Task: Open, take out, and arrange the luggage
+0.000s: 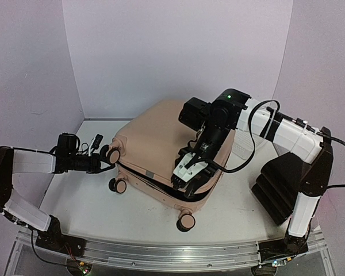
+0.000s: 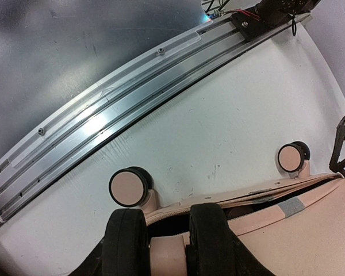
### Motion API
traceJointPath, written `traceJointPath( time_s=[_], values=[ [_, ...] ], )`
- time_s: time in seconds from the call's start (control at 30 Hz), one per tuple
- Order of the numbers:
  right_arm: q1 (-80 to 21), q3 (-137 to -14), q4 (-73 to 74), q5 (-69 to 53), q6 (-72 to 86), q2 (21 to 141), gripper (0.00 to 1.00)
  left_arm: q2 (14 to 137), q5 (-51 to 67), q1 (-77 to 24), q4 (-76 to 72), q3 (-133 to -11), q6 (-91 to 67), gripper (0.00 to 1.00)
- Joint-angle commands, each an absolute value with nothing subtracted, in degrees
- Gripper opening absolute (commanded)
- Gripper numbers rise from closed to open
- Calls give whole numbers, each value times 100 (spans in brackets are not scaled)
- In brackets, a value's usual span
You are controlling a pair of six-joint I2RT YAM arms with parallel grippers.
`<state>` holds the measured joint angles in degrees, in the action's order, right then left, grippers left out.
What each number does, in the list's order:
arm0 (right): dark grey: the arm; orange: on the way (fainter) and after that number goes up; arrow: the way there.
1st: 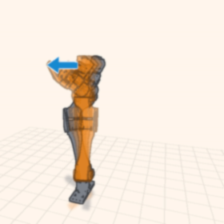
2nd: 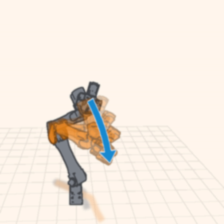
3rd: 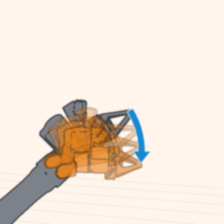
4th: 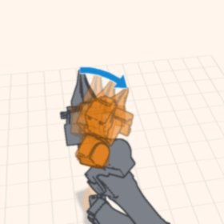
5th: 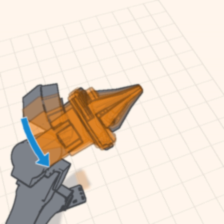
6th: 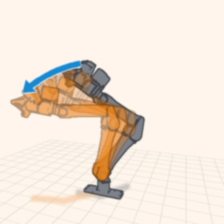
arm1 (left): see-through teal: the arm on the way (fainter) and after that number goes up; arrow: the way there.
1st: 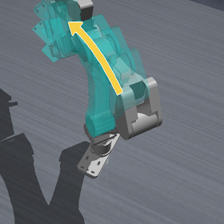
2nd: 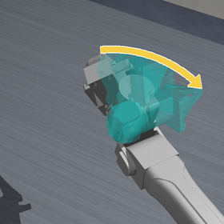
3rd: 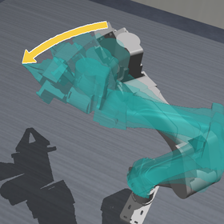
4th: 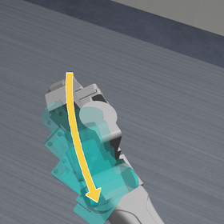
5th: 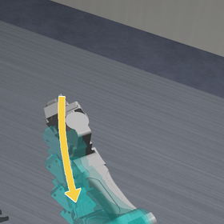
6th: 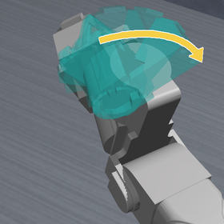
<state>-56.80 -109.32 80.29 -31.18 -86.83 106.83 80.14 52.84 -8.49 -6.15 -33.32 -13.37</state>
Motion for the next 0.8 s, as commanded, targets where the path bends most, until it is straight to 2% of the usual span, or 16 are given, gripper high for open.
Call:
traceJointPath(
  time_s=[0.0, 0.07, 0.17, 0.63, 0.7, 0.77],
  values=[
    [-5505, -10860, 8988, -4404, -7462, 10432, 0, 7642, 3787, -769, -326, -3732, -872, 0],
    [-5510, -10833, 9004, -4410, -7446, 10424, 0, 7589, 3333, -781, -275, -3824, -669, 0],
    [-5519, -10881, 9125, -4514, -7491, 10425, 0, 7781, 3295, -782, -246, -4083, -308, 0],
    [-5833, -11144, 9111, -4816, -7482, 10617, 0, 10872, 3543, -725, 230, -7065, -839, 0],
    [-5841, -11035, 8497, -4779, -6894, 10574, 0, 10840, 3008, -728, 628, -7173, -1035, 6],
    [-5841, -10862, 7820, -4627, -6454, 10531, 0, 10403, 2350, -730, 827, -6843, -1180, 20]
  ],
)
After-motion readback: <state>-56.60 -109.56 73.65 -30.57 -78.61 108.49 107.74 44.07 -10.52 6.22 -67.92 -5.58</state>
